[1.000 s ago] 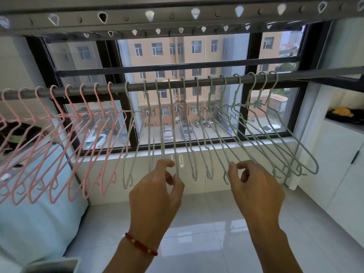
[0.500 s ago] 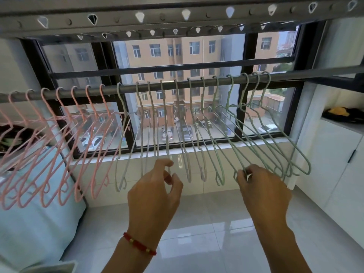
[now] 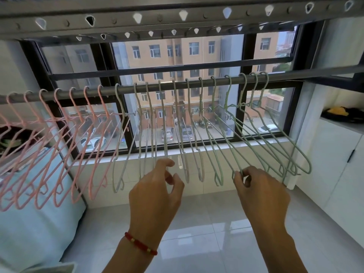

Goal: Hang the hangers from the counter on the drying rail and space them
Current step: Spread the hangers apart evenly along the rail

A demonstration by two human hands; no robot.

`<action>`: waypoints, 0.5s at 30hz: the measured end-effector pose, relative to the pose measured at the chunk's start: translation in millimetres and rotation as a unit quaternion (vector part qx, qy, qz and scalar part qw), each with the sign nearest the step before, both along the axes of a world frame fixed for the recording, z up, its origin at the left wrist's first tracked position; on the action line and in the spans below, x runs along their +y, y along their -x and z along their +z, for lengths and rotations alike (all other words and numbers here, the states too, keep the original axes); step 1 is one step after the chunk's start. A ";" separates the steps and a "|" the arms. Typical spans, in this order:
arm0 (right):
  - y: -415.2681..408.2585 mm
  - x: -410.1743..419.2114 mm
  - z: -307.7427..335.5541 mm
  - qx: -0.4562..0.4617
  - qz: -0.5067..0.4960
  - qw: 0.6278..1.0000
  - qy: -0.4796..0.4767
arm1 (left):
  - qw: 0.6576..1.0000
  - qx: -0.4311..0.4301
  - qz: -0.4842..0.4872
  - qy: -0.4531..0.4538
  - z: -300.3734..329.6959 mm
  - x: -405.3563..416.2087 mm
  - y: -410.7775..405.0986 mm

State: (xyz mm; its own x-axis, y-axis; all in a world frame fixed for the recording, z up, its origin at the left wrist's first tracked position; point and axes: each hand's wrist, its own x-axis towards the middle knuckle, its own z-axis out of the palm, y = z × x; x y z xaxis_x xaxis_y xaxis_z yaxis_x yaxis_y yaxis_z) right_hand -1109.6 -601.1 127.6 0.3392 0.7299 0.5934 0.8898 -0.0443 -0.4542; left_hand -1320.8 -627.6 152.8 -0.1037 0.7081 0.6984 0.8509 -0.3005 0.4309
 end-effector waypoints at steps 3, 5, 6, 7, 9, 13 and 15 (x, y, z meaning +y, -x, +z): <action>-0.7 0.4 -0.7 0.010 0.004 1.000 -0.004 | 1.000 -0.005 0.002 0.005 0.6 0.2 0.2; -1.8 0.3 -0.8 0.016 0.006 1.000 -0.001 | 1.000 -0.004 0.002 0.003 0.8 0.4 -1.1; -2.5 0.0 -0.6 0.018 0.007 1.000 -0.001 | 1.000 -0.004 0.002 0.000 0.9 0.5 -1.9; -3.3 -0.7 -0.1 0.020 0.007 1.000 -0.002 | 1.000 -0.004 0.001 -0.004 1.1 1.2 -3.1; -4.9 -2.5 0.9 0.027 0.007 1.000 -0.010 | 1.000 -0.001 -0.003 -0.016 1.6 3.8 -5.2; -12.7 -1.2 6.2 0.067 0.013 0.996 -0.053 | 0.999 0.011 -0.015 -0.034 3.3 14.0 -10.9; -16.4 2.4 9.6 0.087 0.009 0.994 -0.070 | 0.998 0.021 -0.027 -0.049 4.9 19.2 -14.2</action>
State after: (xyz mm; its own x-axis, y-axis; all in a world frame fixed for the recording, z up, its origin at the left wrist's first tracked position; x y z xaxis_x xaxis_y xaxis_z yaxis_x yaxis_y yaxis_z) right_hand -1093.2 -598.7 137.2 0.4327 0.6514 0.6232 0.7977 0.0455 -0.6014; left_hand -1306.6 -608.4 157.6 -0.0366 0.6398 0.7677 0.8496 -0.3846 0.3610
